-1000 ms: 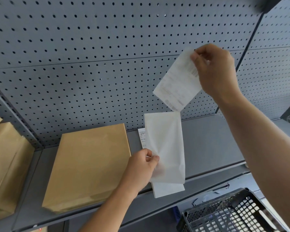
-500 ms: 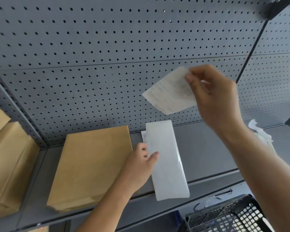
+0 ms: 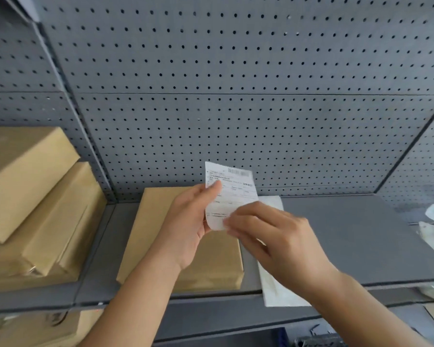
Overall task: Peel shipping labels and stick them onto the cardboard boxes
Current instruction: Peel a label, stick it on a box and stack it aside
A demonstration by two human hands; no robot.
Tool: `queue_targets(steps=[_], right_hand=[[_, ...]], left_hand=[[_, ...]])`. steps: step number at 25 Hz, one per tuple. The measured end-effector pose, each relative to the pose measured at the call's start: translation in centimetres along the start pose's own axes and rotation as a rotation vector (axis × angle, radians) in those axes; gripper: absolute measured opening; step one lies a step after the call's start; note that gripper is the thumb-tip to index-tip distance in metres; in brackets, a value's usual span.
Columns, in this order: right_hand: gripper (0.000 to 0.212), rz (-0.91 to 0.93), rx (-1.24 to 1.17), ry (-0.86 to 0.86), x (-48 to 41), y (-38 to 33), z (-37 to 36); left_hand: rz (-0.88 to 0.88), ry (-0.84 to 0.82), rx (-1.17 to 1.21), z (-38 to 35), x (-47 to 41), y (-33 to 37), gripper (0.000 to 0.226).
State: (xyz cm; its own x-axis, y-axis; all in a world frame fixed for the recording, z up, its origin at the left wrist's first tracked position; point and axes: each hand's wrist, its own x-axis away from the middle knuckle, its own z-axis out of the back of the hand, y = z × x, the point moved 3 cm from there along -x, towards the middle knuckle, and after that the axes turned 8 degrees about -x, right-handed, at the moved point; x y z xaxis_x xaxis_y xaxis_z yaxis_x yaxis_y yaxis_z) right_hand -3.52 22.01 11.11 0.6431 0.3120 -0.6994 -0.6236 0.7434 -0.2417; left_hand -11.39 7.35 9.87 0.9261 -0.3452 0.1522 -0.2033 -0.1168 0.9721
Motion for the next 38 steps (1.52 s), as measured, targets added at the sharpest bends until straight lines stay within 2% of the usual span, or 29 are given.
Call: queue_targets(steps=[3,5,7,8,10,11,15,21,25,30,38], right_hand=[[0.035,-0.078,-0.196,-0.137,-0.1,-0.1,-1.7],[0.037,-0.239,-0.379,-0.093,-0.5,0.2,-2.4],[0.021,-0.539,-0.469,0.096,-1.0,1.8,-3.2],[0.018,-0.748,-0.560,0.122,-1.3,2.7,-4.0],[0.016,-1.062,-0.808,0.010,-1.5,4.0,-6.4],[0.016,-1.124,-0.883,-0.050,-1.6,4.4,-7.5],[0.021,-1.162,-0.897,-0.067,-2.1,4.9,-9.8],[0.023,-1.190,-0.793,-0.072,-2.8,5.9,-11.3],[0.020,-1.189,-0.741,-0.099,-2.9,6.2,-12.3],[0.018,-1.111,-0.457,-0.186,-3.0,6.7,-13.4],[0.015,-0.995,-0.223,-0.271,-2.7,6.6,-14.9]], left_hand=[[-0.023,0.088,-0.074,2.3,0.3,-0.4,0.021],[-0.005,0.157,-0.087,3.8,0.3,-0.8,0.017],[0.027,0.203,-0.096,5.1,0.1,-1.2,0.015],[0.037,0.217,-0.112,5.8,0.0,-1.4,0.014],[0.051,0.229,-0.154,6.9,-0.3,-2.0,0.013],[0.057,0.233,-0.170,7.3,-0.6,-2.3,0.013],[0.057,0.244,-0.251,8.6,-1.6,-3.1,0.014],[-0.039,0.286,-0.680,11.3,-3.7,-3.9,0.014],[-0.059,0.330,-0.778,12.5,-4.8,-4.3,0.008],[-0.069,0.348,-0.943,12.7,-5.5,-4.7,0.016],[-0.062,0.332,-1.076,12.7,-5.9,-5.4,0.025]])
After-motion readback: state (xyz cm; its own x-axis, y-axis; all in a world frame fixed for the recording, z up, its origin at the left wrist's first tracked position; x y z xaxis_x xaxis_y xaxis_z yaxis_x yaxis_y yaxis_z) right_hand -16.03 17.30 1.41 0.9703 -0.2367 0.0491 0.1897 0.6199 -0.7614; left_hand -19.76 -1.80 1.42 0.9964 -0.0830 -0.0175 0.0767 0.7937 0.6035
